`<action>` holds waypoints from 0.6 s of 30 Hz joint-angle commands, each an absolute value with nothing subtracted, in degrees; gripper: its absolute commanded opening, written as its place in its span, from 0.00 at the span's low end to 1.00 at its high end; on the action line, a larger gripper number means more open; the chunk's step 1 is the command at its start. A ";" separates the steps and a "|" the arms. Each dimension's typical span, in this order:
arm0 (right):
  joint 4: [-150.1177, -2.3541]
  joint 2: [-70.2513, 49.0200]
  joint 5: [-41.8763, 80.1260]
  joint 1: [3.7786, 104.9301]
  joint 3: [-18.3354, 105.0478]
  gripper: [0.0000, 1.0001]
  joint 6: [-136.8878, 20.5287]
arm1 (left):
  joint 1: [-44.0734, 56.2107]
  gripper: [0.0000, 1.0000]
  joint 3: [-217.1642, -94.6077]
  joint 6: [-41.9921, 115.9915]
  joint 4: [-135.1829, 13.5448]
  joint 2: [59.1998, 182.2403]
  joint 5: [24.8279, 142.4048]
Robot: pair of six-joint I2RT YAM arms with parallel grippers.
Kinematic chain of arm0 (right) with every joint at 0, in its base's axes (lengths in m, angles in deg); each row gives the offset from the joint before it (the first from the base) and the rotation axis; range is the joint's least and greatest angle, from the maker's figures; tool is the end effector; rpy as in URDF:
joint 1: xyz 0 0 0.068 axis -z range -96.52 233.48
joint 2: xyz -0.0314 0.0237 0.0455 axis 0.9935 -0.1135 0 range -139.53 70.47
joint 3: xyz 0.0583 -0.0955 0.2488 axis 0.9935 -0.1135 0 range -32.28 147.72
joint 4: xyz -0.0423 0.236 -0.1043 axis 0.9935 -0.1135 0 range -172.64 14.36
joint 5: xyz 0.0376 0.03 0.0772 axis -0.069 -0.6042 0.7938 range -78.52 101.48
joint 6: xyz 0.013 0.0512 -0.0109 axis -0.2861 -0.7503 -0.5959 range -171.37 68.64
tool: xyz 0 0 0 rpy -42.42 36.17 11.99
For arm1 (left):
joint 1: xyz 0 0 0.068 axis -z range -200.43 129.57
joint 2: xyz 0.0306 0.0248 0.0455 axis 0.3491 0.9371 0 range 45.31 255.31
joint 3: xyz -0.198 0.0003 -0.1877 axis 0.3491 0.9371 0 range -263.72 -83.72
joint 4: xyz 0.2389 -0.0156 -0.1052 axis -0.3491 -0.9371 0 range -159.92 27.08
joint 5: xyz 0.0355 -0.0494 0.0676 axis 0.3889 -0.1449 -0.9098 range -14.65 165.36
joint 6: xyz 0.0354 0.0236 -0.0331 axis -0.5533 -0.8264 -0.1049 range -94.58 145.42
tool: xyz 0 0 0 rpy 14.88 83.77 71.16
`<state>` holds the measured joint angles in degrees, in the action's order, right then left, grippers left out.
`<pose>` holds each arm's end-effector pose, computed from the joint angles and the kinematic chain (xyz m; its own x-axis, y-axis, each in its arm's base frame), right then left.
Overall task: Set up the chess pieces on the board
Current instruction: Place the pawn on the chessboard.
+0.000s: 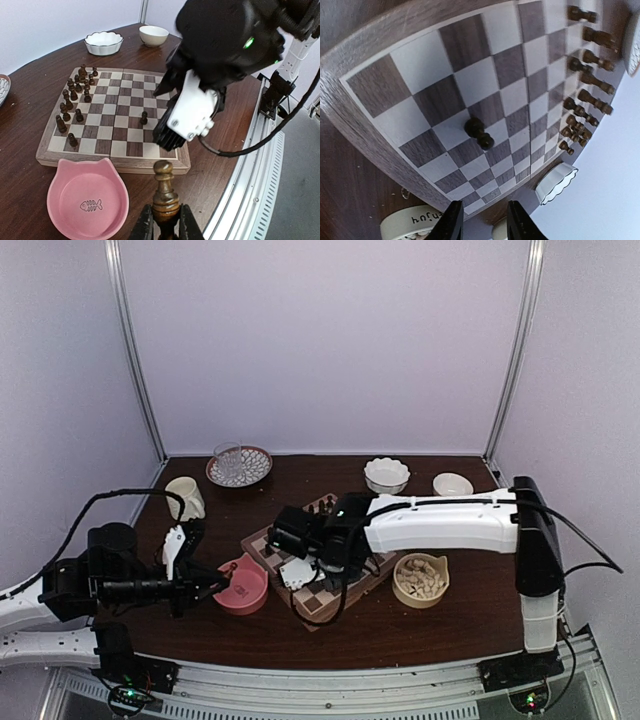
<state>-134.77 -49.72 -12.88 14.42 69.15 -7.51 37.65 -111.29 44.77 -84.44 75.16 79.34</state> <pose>0.1661 0.3930 0.2157 0.3161 -0.9400 0.1281 -0.8333 -0.3397 -0.4362 0.0712 -0.1189 0.2510 -0.4929 0.1662 -0.8541 0.7600 0.5602 -0.3296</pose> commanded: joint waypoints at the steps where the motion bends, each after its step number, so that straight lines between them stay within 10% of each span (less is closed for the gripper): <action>1: -123.76 -38.39 -8.07 14.32 64.01 0.35 -15.60 | 37.66 0.00 -111.92 44.17 -83.81 75.79 75.20; 11: -104.48 -33.78 -21.49 16.92 53.14 0.45 -48.32 | 37.52 0.00 -112.00 47.90 -80.05 81.51 52.19; 18: -104.55 -34.44 -8.29 20.82 52.57 0.64 -55.70 | 36.31 0.00 -112.28 44.64 -69.05 85.55 44.97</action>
<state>-106.36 -35.55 -15.28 18.40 52.91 -46.39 37.24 -111.27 46.52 -79.52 82.77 52.07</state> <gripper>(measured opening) 0.617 0.137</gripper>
